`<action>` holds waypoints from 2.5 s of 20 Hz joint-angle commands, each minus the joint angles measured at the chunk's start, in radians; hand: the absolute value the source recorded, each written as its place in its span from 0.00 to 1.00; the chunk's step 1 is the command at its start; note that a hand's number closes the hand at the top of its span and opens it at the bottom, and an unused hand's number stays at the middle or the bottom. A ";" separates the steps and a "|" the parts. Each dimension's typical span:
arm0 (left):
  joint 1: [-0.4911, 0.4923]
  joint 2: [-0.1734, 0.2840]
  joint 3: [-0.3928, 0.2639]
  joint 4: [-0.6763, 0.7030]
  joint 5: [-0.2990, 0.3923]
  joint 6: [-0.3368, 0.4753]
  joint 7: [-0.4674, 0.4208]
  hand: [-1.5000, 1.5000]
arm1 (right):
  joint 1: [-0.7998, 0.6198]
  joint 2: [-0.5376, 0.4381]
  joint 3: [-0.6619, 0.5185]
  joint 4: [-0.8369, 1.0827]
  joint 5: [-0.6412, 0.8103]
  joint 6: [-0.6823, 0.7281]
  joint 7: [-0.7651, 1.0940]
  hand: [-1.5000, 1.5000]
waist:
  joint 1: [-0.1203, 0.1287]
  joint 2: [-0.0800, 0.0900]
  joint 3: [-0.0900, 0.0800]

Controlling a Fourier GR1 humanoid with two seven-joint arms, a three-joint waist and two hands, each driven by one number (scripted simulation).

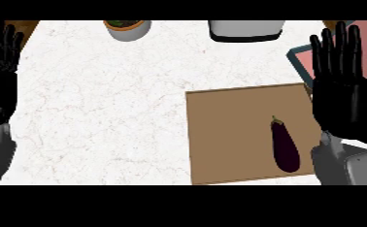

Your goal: Pick the eggplant from the tray and place it in the cardboard box

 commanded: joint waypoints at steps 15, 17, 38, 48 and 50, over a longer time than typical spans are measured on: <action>0.201 -0.186 -0.124 0.184 -0.034 0.121 0.215 0.50 | 0.519 -0.394 0.016 -0.075 0.849 -0.380 0.423 0.00 | -0.004 0.011 -0.013; 0.176 -0.186 -0.116 0.220 -0.027 0.107 0.214 0.50 | 0.562 -0.419 0.063 -0.183 0.935 -0.321 0.586 0.00 | -0.007 0.013 -0.016; 0.148 -0.274 -0.161 0.309 -0.099 0.106 0.149 0.50 | 0.211 -0.436 0.281 -0.456 0.890 0.440 1.592 0.00 | 0.056 0.022 -0.012; 0.147 -0.274 -0.155 0.242 -0.092 0.101 0.201 0.50 | 0.116 -0.321 0.325 -0.219 0.896 0.443 1.608 0.00 | 0.060 0.019 -0.009; 0.119 -0.250 -0.130 0.264 -0.087 0.084 0.206 0.50 | 0.078 -0.298 0.316 -0.236 0.886 0.471 1.647 0.00 | 0.051 0.019 -0.010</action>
